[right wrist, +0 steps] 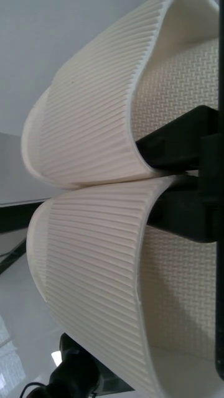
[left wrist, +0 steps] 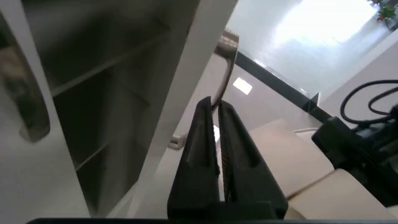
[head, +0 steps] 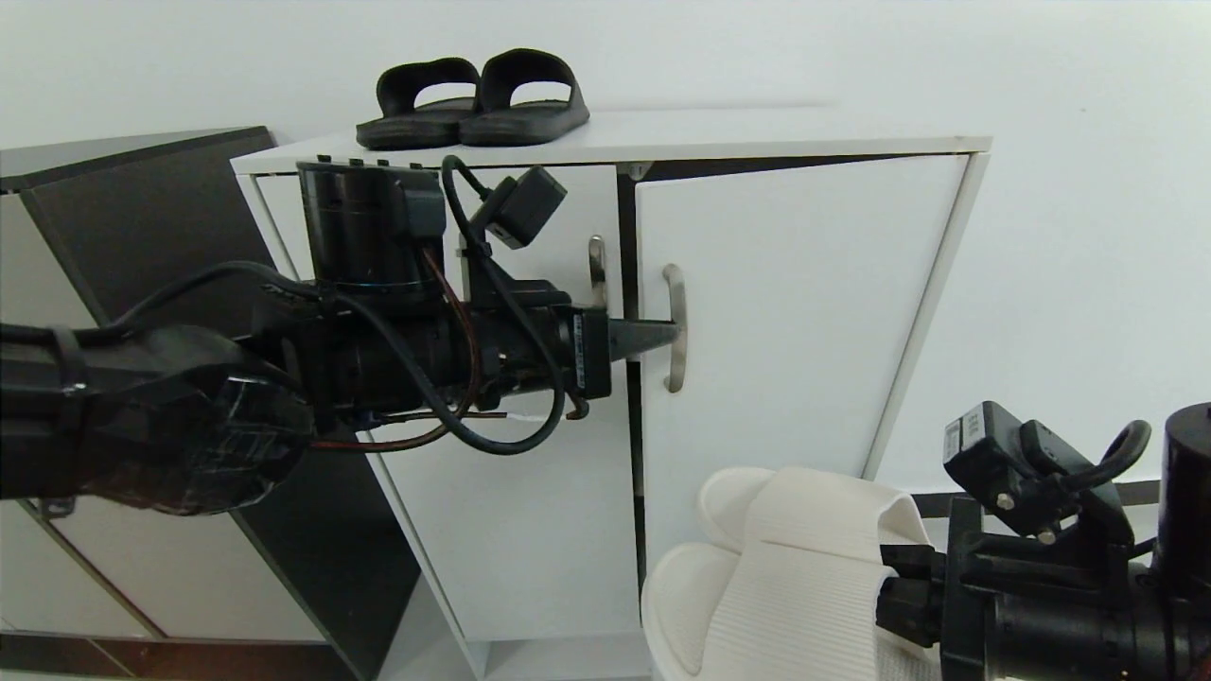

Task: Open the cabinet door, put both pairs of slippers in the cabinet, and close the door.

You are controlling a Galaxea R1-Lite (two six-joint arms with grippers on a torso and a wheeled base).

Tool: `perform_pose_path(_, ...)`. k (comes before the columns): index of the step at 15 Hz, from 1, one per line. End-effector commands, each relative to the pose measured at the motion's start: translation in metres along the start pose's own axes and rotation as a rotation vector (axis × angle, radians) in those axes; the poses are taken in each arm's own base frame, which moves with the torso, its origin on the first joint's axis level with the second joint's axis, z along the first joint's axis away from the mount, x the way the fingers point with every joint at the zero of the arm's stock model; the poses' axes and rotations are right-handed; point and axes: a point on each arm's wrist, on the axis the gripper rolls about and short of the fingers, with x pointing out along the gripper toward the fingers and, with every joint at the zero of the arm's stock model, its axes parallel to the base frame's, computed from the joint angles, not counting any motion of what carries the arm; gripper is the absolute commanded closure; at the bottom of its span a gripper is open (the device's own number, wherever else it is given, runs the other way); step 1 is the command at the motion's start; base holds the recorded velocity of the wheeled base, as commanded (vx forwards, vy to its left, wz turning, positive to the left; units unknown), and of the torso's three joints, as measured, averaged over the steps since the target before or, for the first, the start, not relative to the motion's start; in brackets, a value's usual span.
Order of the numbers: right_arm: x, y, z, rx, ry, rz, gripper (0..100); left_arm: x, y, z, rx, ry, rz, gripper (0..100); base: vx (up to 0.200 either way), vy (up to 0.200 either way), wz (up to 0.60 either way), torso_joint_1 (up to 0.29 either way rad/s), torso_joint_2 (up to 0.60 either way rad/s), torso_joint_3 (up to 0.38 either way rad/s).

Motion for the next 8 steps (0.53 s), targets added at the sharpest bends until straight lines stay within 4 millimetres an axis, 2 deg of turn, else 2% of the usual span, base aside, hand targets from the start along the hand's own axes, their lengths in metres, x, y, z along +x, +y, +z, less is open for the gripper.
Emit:
perform_pose_path(1, -0.001, 0.0, 0.001, -0.002, -0.005, 0.0, 100, -0.019, -0.015, 0.001, 0.012, -0.014, -0.017, 100, 0.0, 0.0, 0.0, 0.0, 0.0, 0.0)
perform_pose_path(4, -0.001, 0.0, 0.001, -0.002, -0.007, -0.001, 100, -0.036, -0.021, -0.009, 0.042, -0.073, -0.024, 100, 0.0, 0.0, 0.0, 0.0, 0.0, 0.0)
perform_pose_path(8, -0.002, 0.0, 0.001, -0.004, -0.01, -0.004, 100, -0.039, 0.007, -0.003, 0.061, -0.15, 0.052, 100, 0.0, 0.0, 0.0, 0.0, 0.0, 0.0)
